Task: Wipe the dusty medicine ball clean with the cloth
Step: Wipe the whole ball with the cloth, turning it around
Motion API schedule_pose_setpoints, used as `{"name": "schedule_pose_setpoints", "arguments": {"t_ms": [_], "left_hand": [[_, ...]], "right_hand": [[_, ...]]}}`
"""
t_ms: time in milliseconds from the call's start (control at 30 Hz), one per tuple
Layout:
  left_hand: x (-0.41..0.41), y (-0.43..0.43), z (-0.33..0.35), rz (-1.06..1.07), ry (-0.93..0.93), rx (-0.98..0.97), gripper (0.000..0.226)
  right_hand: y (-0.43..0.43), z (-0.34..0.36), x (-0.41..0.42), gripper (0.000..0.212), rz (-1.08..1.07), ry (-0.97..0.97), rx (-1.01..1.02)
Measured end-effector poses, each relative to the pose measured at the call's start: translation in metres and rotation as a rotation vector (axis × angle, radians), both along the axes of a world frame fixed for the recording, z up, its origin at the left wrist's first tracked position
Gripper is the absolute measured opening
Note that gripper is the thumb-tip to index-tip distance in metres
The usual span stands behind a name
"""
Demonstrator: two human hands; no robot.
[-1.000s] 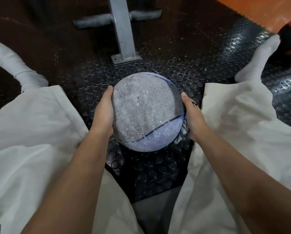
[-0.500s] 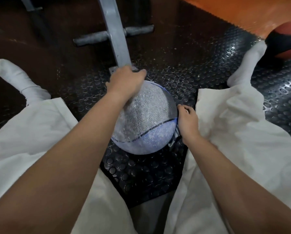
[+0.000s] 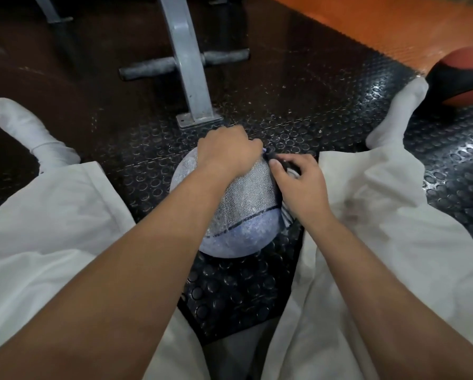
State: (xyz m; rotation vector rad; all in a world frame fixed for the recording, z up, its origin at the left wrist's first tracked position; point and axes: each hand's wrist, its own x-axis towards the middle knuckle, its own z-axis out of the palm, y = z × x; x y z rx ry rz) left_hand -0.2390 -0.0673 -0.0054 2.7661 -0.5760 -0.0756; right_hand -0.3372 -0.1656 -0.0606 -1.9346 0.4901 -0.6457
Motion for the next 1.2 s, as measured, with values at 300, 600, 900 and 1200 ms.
{"name": "schedule_pose_setpoints", "arguments": {"t_ms": [300, 600, 900, 1200], "left_hand": [[0.013, 0.021, 0.0, -0.014, 0.095, -0.11, 0.032], [0.028, 0.044, -0.002, 0.038, 0.169, -0.233, 0.016], [0.019, 0.039, -0.003, 0.029, 0.12, -0.249, 0.014], [0.029, 0.036, 0.001, 0.045, 0.167, -0.25, 0.016]], "right_hand": [[0.011, 0.019, 0.015, 0.01, 0.055, -0.009, -0.167], [0.047, 0.006, -0.002, 0.017, 0.12, -0.214, -0.353], [0.029, 0.037, 0.035, 0.017, 0.132, 0.06, -0.333], [0.061, 0.002, -0.014, 0.018, 0.105, -0.147, -0.437]]}}
